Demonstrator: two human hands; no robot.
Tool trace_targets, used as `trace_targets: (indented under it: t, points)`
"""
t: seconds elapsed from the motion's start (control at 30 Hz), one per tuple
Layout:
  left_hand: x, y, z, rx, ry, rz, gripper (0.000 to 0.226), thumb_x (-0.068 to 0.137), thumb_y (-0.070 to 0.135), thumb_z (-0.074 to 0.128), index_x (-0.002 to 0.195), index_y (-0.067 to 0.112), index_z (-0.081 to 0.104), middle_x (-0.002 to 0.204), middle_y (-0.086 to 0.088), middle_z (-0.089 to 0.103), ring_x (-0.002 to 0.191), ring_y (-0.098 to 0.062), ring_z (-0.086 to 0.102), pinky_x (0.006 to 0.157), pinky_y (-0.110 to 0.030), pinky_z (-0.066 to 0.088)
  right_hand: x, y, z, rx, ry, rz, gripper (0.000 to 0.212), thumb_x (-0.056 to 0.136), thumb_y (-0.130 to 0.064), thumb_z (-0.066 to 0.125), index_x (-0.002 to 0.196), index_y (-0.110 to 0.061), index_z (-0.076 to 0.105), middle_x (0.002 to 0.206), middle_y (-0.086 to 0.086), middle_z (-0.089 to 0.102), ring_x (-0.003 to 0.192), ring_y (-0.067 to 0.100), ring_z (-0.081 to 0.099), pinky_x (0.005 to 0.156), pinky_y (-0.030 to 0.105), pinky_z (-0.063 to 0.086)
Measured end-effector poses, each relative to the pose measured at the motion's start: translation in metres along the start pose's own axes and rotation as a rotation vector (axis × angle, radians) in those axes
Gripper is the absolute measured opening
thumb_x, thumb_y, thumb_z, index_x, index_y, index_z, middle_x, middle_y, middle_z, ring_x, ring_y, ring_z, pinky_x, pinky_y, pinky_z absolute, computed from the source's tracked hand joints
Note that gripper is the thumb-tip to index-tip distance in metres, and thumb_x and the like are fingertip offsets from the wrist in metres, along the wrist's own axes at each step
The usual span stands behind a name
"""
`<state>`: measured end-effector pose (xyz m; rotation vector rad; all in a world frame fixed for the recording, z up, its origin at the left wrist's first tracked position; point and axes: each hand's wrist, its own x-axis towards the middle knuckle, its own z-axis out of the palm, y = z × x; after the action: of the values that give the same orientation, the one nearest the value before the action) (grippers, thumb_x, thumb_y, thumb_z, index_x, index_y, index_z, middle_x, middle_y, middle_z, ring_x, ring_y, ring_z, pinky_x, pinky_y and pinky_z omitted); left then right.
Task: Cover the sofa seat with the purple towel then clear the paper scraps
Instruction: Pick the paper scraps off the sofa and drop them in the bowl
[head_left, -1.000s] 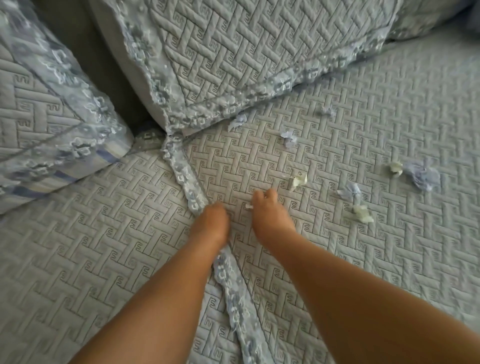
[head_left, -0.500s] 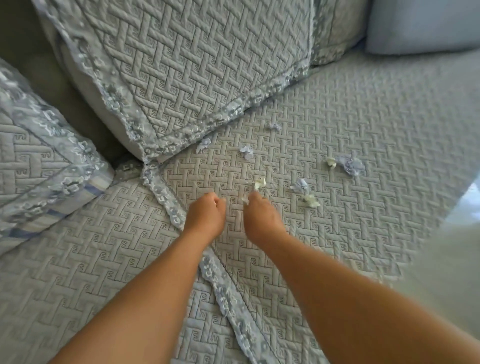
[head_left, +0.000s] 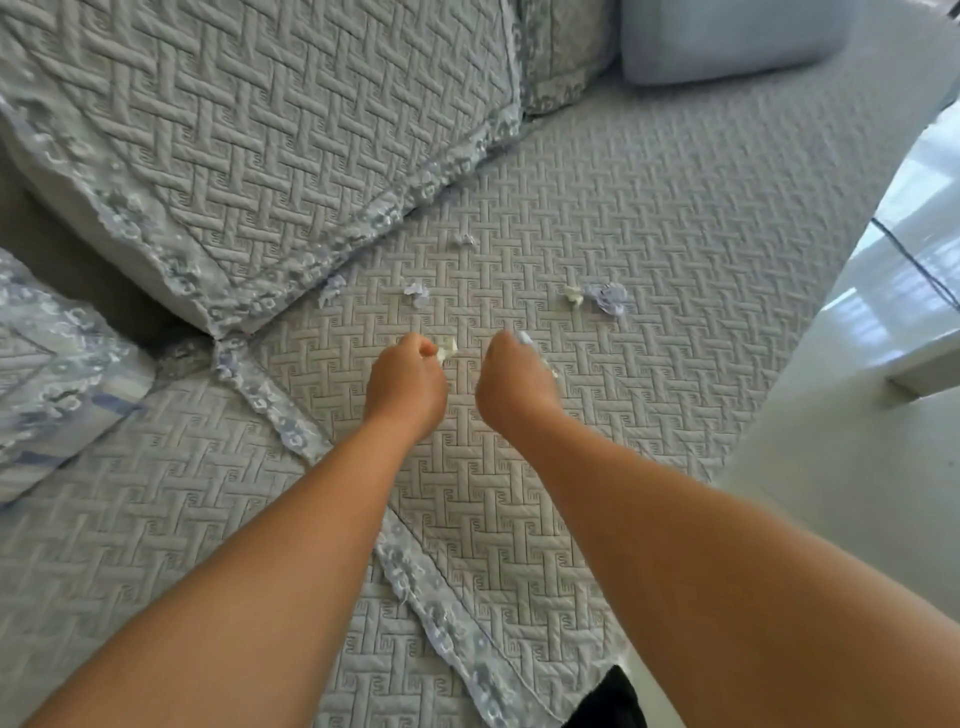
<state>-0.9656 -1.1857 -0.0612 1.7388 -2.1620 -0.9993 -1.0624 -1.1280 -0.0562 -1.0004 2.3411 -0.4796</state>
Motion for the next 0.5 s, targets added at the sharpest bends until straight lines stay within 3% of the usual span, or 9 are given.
trace_targets:
  t: [0.13,0.23,0.3,0.4,0.5]
  points:
    - [0.021,0.009,0.032,0.019,0.046,-0.100,0.040,0.091,0.005,0.038,0.129,0.016,0.046,0.125,-0.012,0.046,0.082,-0.022,0.050,0.058,-0.027,0.039,0.035,0.027,-0.005,0.040,-0.013,0.016,0.066,0.075,0.018,0.045,0.128,-0.020,0.036,0.133,0.014,0.031,0.065,0.019,0.050,0.046,0.028,0.043]
    - [0.040,0.015,0.060,0.020,0.071,-0.221,0.046,0.091,0.007,0.038,0.136,0.017,0.038,0.134,-0.014,0.038,0.085,-0.026,0.050,0.065,-0.033,0.044,0.070,0.046,-0.001,-0.072,-0.110,-0.035,0.093,0.072,0.020,0.049,0.142,-0.032,0.015,0.144,0.019,0.016,0.063,0.016,0.045,0.040,0.023,0.035]
    - [0.058,0.022,0.078,0.035,0.114,-0.296,0.045,0.093,0.008,0.037,0.137,0.017,0.035,0.135,-0.015,0.037,0.083,-0.026,0.051,0.061,-0.032,0.041,0.097,0.059,0.000,-0.158,-0.156,-0.102,0.102,0.070,0.019,0.055,0.145,-0.034,0.009,0.145,0.018,0.014,0.068,0.016,0.045,0.045,0.023,0.041]
    - [0.081,0.030,0.099,0.036,0.166,-0.414,0.038,0.096,0.011,0.034,0.134,0.014,0.038,0.133,-0.013,0.041,0.079,-0.020,0.045,0.061,-0.031,0.035,0.126,0.075,0.005,-0.309,-0.247,-0.292,0.074,0.080,-0.001,0.062,0.138,-0.032,0.028,0.144,0.009,0.016,0.097,0.026,0.051,0.066,0.035,0.057]
    - [0.094,0.028,0.116,0.099,0.173,-0.367,0.027,0.095,0.014,0.037,0.119,0.008,0.046,0.122,-0.014,0.048,0.084,-0.023,0.052,0.065,-0.030,0.035,0.143,0.088,0.006,-0.277,-0.315,-0.389,0.055,0.090,-0.037,0.052,0.134,-0.038,0.019,0.137,0.009,0.022,0.097,0.029,0.054,0.066,0.037,0.055]
